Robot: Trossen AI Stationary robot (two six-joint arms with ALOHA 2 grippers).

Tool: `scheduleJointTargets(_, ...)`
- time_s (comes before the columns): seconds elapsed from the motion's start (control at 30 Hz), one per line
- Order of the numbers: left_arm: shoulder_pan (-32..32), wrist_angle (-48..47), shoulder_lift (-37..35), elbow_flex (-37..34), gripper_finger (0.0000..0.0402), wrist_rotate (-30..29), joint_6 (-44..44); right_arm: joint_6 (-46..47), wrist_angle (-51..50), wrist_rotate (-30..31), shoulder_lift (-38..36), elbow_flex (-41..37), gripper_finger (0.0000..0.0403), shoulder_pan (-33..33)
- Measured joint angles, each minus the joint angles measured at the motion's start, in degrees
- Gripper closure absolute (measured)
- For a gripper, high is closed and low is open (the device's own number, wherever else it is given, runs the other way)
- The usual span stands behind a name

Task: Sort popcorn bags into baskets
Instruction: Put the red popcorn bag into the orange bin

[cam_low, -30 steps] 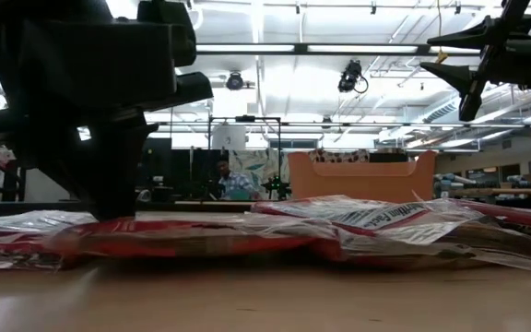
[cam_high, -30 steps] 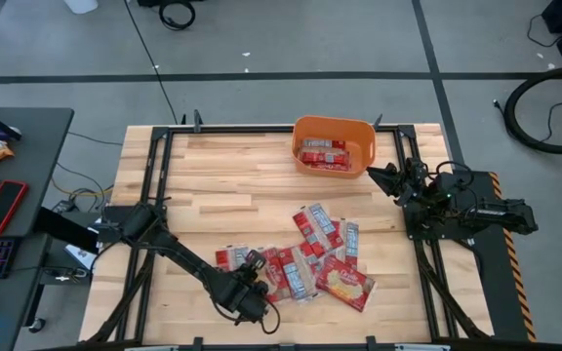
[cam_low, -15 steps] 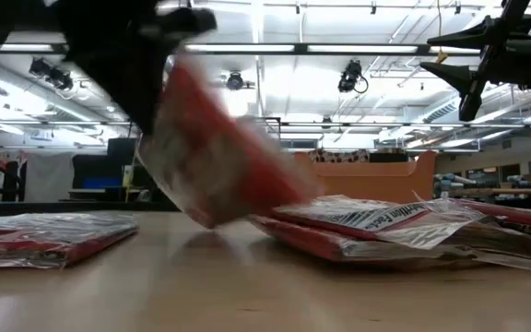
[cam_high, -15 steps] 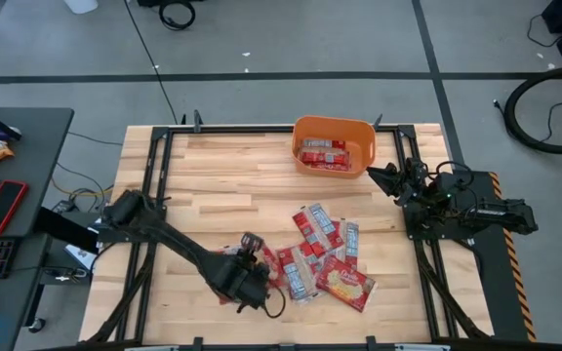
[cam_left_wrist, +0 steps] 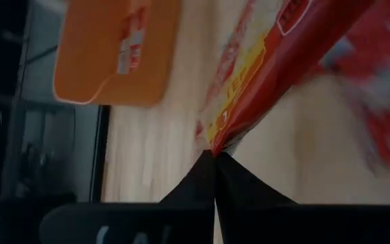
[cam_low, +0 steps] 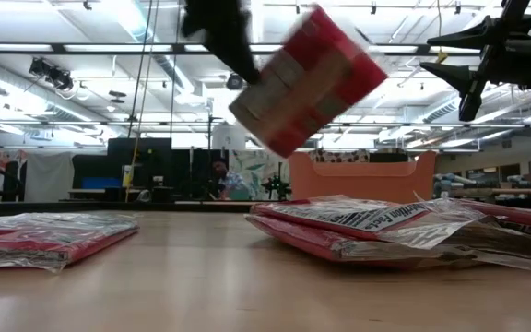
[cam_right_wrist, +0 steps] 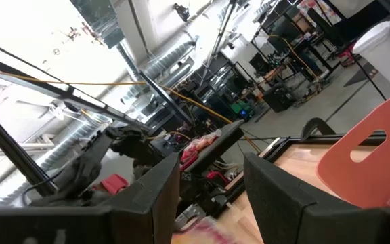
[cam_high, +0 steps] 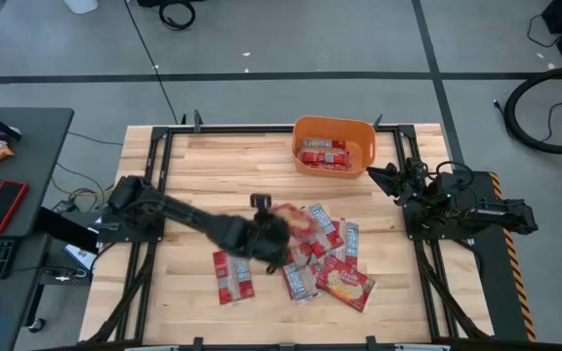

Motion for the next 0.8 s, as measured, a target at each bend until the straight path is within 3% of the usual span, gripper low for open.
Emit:
scheduleJointTargets(0.2,7.9,13.0,0.3,0.0,0.0399,0.4,-0.1,0.0,0.0,0.0,0.0,0.0,0.0233,0.0)
scheduleJointTargets(0.5,19.4,29.7,0.3,0.0,0.0397,12.7,3.7,0.0,0.0,0.0,0.0,0.0,0.0233,0.0)
scheduleJointTargets(0.8,26.9,35.8,0.4,-0.1,0.0396,15.6,4.2,0.0,0.0,0.0,0.0,0.0,0.0233,0.0)
